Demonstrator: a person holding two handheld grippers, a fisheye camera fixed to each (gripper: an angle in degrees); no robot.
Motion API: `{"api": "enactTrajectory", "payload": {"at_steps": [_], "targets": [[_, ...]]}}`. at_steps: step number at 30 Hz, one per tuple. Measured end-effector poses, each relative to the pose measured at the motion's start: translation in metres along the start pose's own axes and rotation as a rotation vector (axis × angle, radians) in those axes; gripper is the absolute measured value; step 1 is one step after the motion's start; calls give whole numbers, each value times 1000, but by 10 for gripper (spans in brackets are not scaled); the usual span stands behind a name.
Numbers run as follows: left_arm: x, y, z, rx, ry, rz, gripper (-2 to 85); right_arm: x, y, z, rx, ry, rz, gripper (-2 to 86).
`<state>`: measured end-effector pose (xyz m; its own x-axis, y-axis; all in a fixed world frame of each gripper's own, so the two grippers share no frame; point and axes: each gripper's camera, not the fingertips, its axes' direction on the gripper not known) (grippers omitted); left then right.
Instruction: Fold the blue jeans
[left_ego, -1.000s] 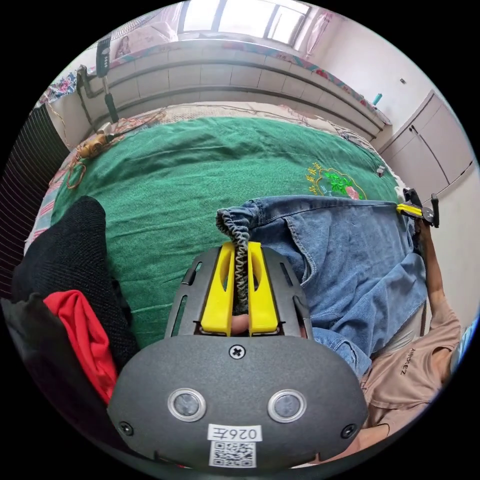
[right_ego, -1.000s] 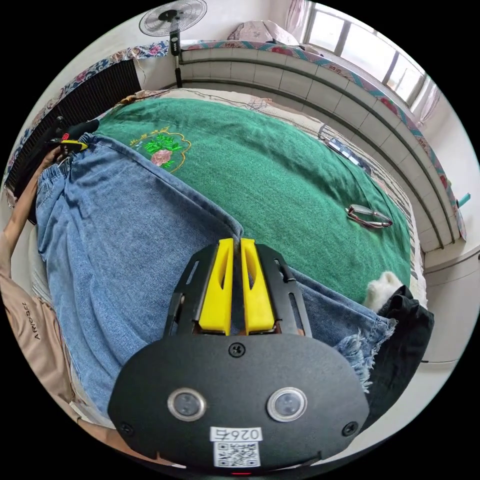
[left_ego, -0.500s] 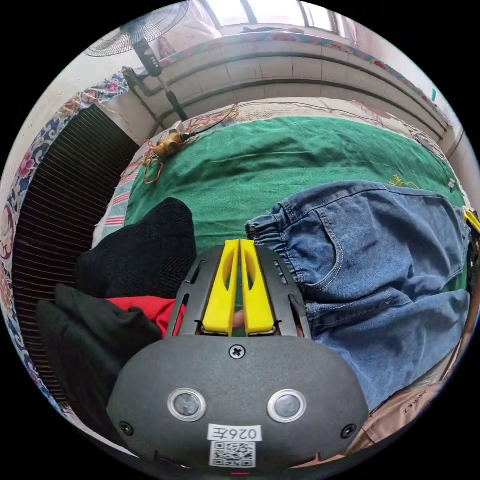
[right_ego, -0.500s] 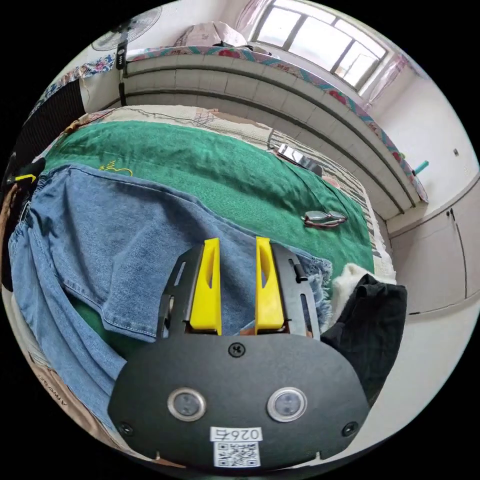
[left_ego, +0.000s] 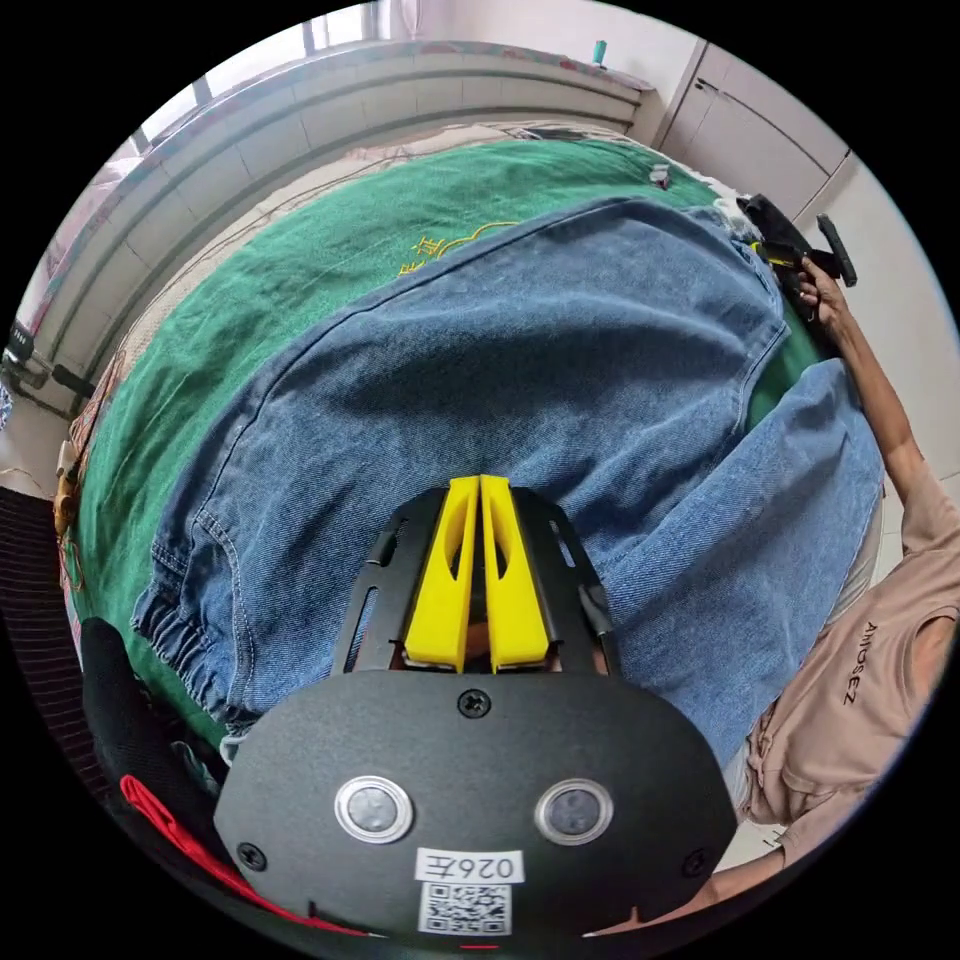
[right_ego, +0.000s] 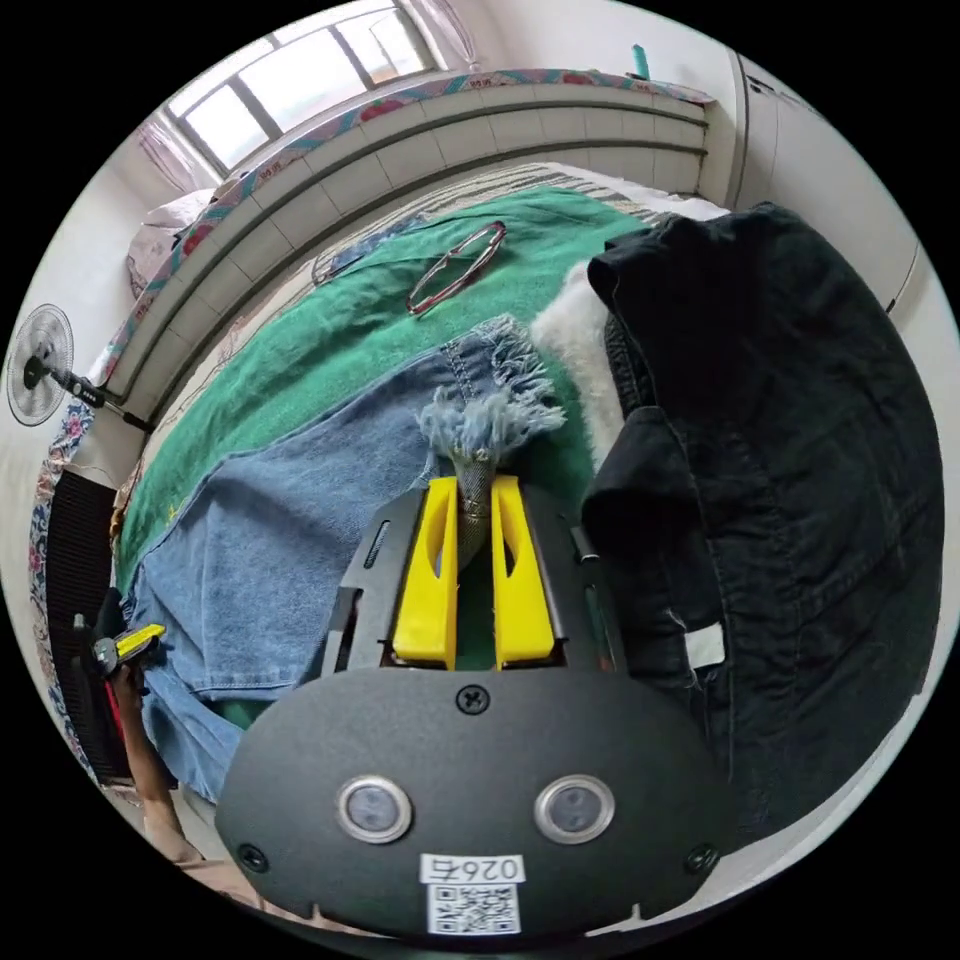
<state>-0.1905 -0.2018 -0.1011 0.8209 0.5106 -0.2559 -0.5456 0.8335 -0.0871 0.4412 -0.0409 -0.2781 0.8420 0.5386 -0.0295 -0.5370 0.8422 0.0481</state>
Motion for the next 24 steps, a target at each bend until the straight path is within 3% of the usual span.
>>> {"api": "enactTrajectory", "payload": {"at_steps": [4,8,12,15,17,19,21,24], "targets": [[-13,40,-8,55,43,-49,-8,31,16,-62,234,-53,-3,-9],[-23,67,-17,116,151,-135,-9,50,23,-24,-18,134,-69,-4],[10,88,-55,193,-71,-85,-10,32,60,-68,193,227,-75,14],[30,89,-51,96,-189,-12,-10,-4,88,-90,319,174,-223,3],[32,90,-30,-48,-198,18,-10,-26,101,-82,259,82,-372,-8],[33,102,-25,-43,-186,10,-10,-39,111,-53,66,141,-482,-12],[28,130,-48,26,-128,-51,-10,-20,128,-16,-171,437,-490,-14],[38,189,-104,230,-215,-138,-10,28,163,-65,-36,365,-345,-14]]}}
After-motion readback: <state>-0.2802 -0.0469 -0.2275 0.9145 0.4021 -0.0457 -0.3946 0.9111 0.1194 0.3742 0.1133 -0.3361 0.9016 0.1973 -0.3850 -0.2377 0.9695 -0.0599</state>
